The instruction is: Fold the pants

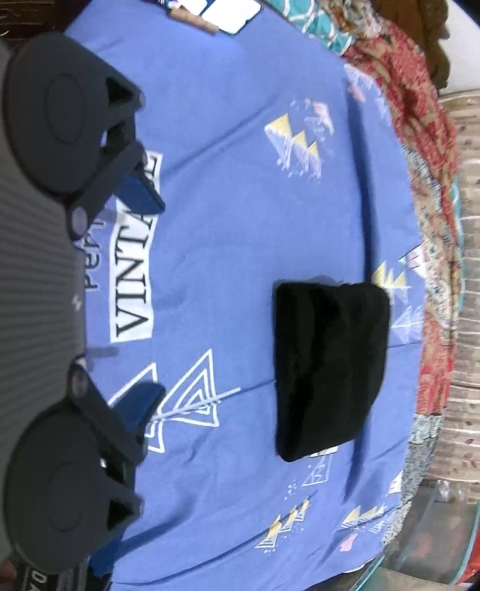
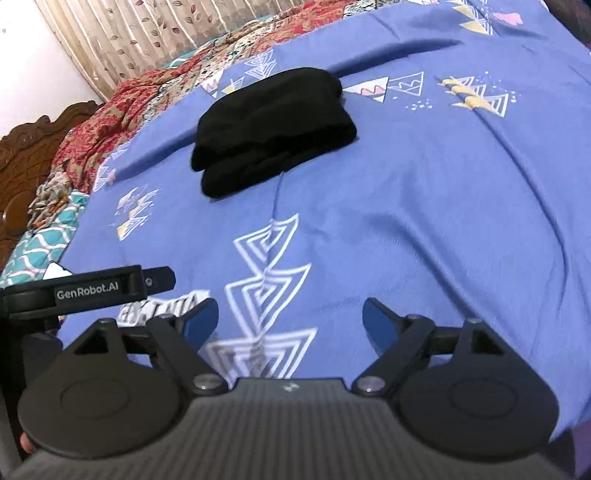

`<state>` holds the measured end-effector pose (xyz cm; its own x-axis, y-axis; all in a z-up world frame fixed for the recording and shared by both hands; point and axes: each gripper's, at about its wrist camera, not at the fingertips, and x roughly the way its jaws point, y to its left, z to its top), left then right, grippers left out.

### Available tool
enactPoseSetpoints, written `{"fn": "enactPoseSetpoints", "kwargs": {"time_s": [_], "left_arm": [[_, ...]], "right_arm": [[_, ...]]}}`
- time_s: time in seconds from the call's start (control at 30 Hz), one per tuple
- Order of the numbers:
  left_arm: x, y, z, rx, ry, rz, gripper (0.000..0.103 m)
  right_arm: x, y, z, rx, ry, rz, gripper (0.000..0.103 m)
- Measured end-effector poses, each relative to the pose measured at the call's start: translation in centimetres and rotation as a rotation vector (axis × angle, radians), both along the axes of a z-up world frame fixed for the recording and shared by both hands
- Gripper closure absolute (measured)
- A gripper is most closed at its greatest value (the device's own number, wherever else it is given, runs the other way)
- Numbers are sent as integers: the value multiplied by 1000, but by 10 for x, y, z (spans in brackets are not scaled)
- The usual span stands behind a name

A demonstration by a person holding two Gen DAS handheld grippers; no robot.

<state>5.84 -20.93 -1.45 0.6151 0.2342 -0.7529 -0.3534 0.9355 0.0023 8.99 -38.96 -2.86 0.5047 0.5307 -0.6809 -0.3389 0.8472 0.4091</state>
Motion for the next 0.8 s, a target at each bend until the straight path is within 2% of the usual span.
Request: {"fn": "enactPoseSetpoints", "kwargs": {"time_s": [0.17, 0.3, 0.63, 0.8], "left_arm": [[-21, -8, 15, 77, -55, 11, 0], [-31, -15, 24, 138, -69, 5, 0], [-47, -21, 30, 202, -91, 11, 0], [-46, -22, 27, 206, -78, 16, 0]], "right_arm": [[-16, 4, 6, -3, 5, 30, 12], [-24, 6, 9, 9, 14, 47, 12], [-35, 8, 8, 27, 39, 58, 11], [-41, 8, 8, 32, 49, 57, 11]]}}
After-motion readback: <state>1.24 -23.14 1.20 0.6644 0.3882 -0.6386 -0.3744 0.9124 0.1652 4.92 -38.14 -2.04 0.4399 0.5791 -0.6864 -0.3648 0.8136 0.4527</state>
